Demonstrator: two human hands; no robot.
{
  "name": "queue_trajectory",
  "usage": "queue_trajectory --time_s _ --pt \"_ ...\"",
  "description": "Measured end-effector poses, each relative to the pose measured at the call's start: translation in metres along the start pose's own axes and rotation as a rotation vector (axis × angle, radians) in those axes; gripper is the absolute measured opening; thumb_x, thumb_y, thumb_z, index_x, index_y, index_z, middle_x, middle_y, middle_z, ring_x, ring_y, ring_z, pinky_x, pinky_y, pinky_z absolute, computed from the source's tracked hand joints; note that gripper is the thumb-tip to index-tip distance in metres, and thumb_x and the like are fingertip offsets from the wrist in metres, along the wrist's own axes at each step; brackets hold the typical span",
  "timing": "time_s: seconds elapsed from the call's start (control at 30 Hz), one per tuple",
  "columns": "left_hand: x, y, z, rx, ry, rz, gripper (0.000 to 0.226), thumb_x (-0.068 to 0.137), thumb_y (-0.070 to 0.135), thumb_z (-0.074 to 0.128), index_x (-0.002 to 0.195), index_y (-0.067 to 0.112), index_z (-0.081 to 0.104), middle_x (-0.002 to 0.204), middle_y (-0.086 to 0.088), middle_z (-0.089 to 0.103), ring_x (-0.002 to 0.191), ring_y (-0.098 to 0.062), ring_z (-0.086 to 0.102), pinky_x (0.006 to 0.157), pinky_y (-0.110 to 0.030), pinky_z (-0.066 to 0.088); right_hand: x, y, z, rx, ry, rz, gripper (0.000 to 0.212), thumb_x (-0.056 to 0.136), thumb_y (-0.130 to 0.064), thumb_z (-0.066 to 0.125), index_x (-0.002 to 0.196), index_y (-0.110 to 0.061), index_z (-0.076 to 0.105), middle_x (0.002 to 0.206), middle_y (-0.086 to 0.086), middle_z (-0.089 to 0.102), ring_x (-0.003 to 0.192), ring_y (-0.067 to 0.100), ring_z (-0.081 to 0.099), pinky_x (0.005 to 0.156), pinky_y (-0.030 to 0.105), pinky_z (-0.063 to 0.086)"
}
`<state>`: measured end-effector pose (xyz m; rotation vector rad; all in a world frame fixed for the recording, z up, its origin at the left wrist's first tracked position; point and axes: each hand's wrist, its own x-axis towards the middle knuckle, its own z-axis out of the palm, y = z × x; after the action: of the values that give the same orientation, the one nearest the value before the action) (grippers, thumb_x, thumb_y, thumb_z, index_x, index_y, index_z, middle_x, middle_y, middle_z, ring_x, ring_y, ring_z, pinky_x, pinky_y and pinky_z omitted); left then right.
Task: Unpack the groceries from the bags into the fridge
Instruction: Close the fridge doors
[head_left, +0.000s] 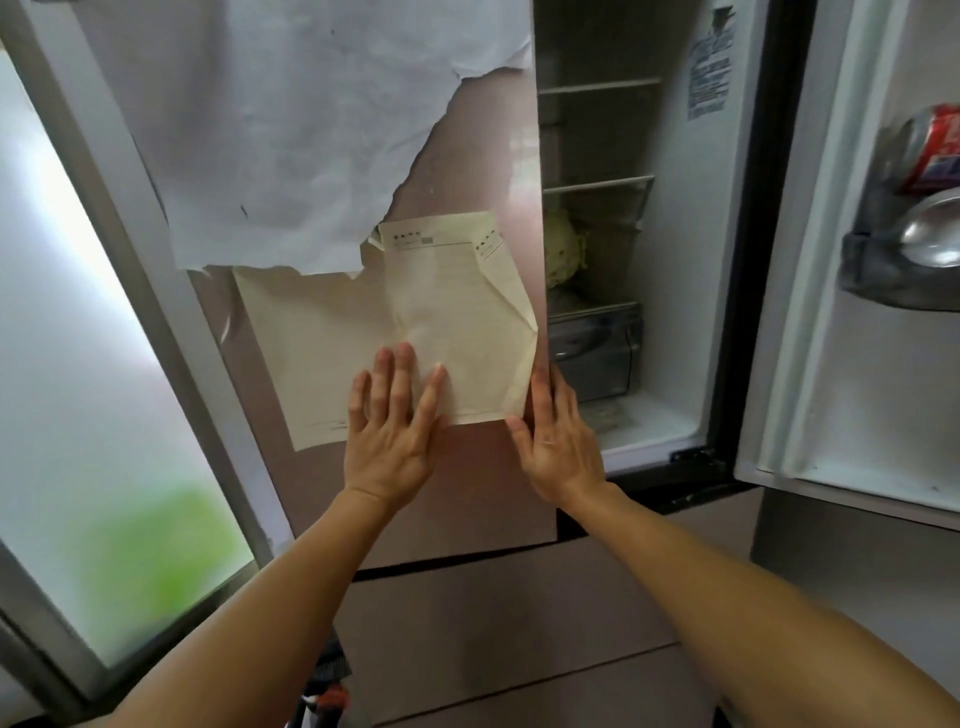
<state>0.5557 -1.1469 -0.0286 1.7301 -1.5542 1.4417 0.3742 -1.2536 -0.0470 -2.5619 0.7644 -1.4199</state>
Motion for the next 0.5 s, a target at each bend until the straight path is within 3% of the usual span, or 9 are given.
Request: queue_trajectory --time_s 0.17,0.33,0.43,0.5 --pt "0.002 -0.002 0.015 0.018 0.035 -0.001 0.054 0.1 0.037 0.036 0.149 0.015 0.027 0.161 -0.012 -0.008 0.148 -0.031 -0.003 0.119 -0.048 0.003 0.012 0.01 0.01 -0.027 0.008 0.002 0.063 0.096 -0.062 0.011 0.147 -0.037 -0.016 0.153 0.019 0.03 0.128 0.036 0.042 0.077 0.053 0.054" --pt "0.003 -0.003 0.018 0.063 0.029 0.018 0.055 0.1 0.038 0.033 0.15 0.016 0.024 0.161 -0.013 -0.009 0.148 -0.032 -0.004 0.118 -0.049 0.003 0.016 0.017 0.014 -0.072 -0.02 -0.01 0.065 0.095 -0.064 0.01 0.148 -0.035 -0.015 0.151 0.019 0.034 0.122 0.039 0.049 0.074 0.05 0.054" --pt "0.004 0.001 0.011 0.033 -0.002 0.004 0.055 0.1 0.036 0.035 0.149 0.015 0.026 0.161 -0.013 -0.009 0.148 -0.032 -0.004 0.118 -0.05 0.003 0.014 0.018 0.003 -0.129 -0.114 0.008 0.071 0.092 -0.067 0.012 0.148 -0.035 -0.017 0.154 0.015 0.029 0.128 0.034 0.043 0.081 0.048 0.052" --pt "0.006 0.007 0.002 -0.011 -0.019 -0.031 0.053 0.098 0.033 0.039 0.147 0.013 0.035 0.16 -0.017 0.001 0.148 -0.035 0.001 0.118 -0.052 0.008 0.011 0.018 -0.01 -0.154 -0.176 0.028 0.072 0.095 -0.061 0.023 0.151 -0.034 -0.014 0.158 0.009 0.019 0.135 0.028 0.034 0.089 0.046 0.049"
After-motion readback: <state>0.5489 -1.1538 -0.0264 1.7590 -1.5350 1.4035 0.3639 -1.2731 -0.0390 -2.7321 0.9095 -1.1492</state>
